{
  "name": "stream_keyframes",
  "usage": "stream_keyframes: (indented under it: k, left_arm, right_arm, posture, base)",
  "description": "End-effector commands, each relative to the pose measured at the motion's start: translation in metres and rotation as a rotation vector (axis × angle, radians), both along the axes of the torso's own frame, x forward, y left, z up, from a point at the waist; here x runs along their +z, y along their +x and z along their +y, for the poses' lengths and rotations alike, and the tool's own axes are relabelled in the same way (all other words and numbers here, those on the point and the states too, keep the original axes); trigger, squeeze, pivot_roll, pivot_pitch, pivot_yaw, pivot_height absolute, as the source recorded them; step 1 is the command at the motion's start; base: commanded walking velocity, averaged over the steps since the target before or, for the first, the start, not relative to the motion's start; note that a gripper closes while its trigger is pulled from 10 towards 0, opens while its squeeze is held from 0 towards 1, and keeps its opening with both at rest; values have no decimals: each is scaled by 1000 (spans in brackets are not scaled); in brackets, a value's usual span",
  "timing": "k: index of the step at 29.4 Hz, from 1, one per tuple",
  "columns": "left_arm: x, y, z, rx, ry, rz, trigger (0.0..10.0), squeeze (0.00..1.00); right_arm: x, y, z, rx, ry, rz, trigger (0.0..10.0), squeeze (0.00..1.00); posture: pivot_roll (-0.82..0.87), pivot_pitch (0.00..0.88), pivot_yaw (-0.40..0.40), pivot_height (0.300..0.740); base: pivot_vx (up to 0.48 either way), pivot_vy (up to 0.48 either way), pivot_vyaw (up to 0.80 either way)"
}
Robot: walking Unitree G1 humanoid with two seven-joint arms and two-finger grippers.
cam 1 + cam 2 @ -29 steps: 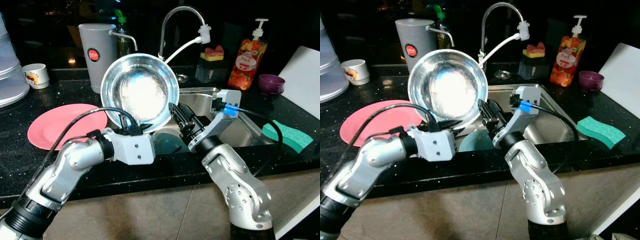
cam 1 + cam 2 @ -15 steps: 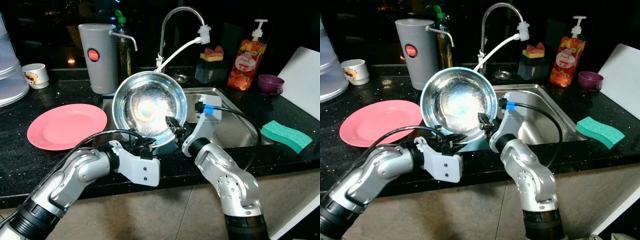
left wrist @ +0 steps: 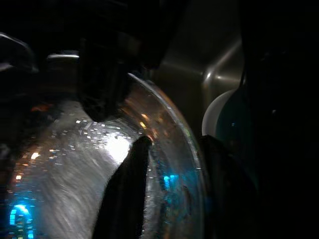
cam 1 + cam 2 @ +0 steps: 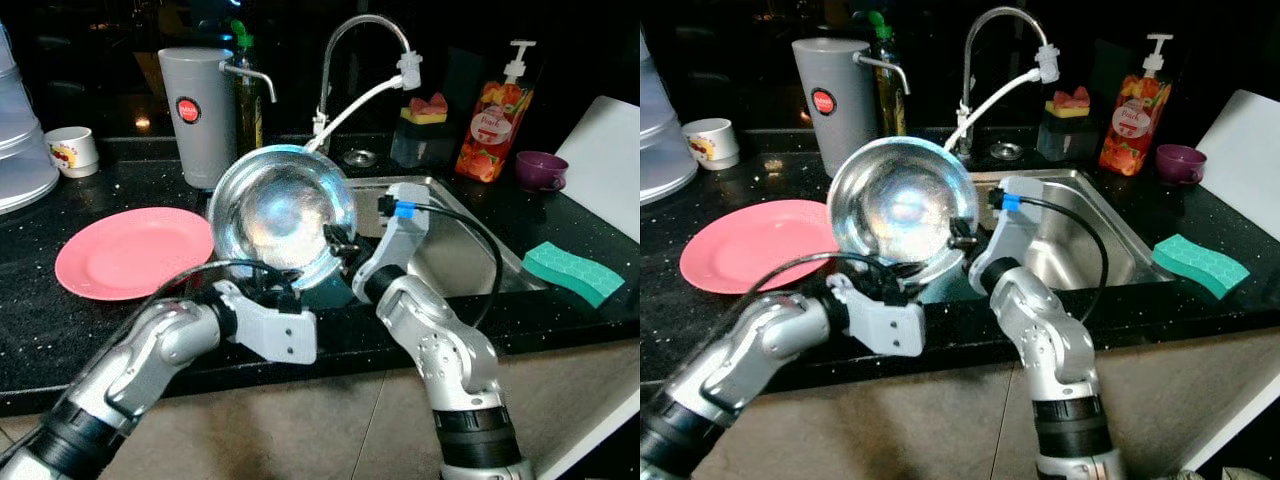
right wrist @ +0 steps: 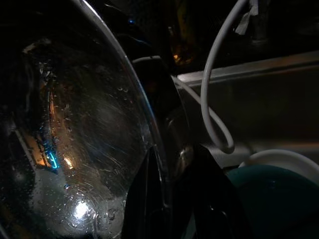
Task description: Kitchen organization
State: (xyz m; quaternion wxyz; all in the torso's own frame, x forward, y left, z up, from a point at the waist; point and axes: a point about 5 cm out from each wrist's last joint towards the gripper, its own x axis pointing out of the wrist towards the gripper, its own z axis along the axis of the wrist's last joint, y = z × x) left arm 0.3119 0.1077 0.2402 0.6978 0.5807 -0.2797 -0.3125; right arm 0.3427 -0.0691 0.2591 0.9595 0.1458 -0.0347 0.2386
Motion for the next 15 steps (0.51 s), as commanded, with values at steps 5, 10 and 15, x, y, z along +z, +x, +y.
stream_keyframes:
  k: [5, 10, 15]
  left_arm:
    - [22, -1, 0, 17, -93, -114, 10000, 0]
    - [26, -3, 6, 33, -120, -115, 10000, 0]
    - [25, -6, 12, 46, -197, 6, 10000, 0]
  right_arm:
    - [-17, 3, 9, 27, -47, 59, 2863, 0]
    - [-20, 12, 1, -71, -93, 43, 10000, 0]
    - [-21, 25, -13, -200, -143, 24, 10000, 0]
  posture:
    - [105, 106, -69, 740]
    - [105, 108, -68, 740]
    - [105, 109, -63, 740]
  base:
    - [0, 0, 0]
    - [0, 0, 0]
    - [0, 0, 0]
